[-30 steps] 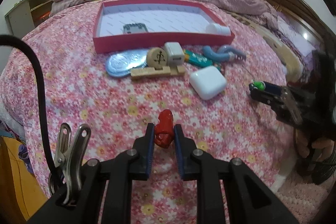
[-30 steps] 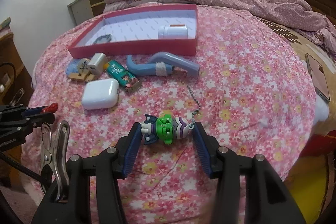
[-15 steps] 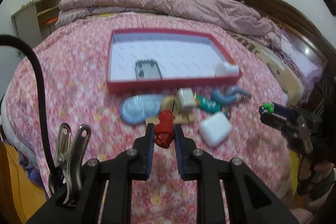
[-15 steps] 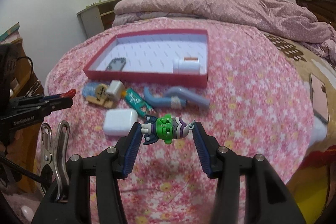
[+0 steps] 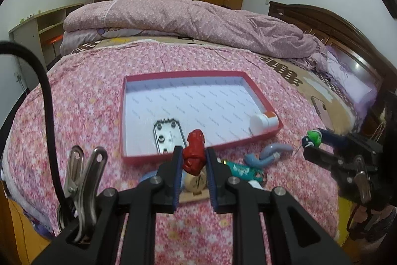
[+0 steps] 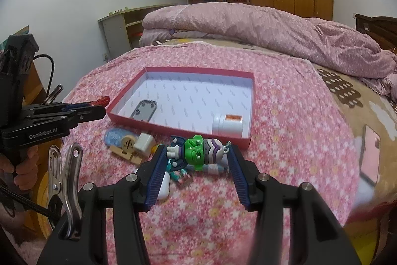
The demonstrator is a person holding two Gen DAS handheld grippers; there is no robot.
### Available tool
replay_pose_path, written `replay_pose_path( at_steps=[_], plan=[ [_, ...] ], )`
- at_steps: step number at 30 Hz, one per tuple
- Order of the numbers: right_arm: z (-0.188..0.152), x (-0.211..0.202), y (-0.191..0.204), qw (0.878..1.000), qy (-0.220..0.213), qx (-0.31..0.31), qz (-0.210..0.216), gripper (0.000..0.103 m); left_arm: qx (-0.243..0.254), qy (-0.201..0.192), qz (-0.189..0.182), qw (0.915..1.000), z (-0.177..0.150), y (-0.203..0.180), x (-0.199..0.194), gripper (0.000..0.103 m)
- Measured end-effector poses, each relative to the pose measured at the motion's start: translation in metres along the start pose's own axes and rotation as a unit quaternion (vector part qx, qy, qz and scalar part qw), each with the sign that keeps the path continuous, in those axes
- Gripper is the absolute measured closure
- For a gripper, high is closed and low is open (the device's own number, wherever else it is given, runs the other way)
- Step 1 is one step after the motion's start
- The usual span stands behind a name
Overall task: Organize rigid objects
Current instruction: 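Carry the red toy and green figure into the tray and release both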
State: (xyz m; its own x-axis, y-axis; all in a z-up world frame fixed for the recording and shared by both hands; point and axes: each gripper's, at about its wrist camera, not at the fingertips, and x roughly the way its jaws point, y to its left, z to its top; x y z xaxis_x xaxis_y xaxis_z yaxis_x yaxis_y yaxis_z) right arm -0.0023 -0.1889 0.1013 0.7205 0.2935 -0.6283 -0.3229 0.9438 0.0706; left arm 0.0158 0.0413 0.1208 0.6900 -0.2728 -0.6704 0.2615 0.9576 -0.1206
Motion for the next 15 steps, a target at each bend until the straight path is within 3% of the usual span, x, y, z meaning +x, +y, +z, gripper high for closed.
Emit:
replay_pose_path(
  at_steps=[15],
  plan=[
    [0.045, 0.041, -0.014, 1.000, 0.007, 0.008, 0.011, 0.052, -0.010, 0.014, -0.007, 0.9998, 0.039, 0.008, 0.046, 0.084]
  ],
)
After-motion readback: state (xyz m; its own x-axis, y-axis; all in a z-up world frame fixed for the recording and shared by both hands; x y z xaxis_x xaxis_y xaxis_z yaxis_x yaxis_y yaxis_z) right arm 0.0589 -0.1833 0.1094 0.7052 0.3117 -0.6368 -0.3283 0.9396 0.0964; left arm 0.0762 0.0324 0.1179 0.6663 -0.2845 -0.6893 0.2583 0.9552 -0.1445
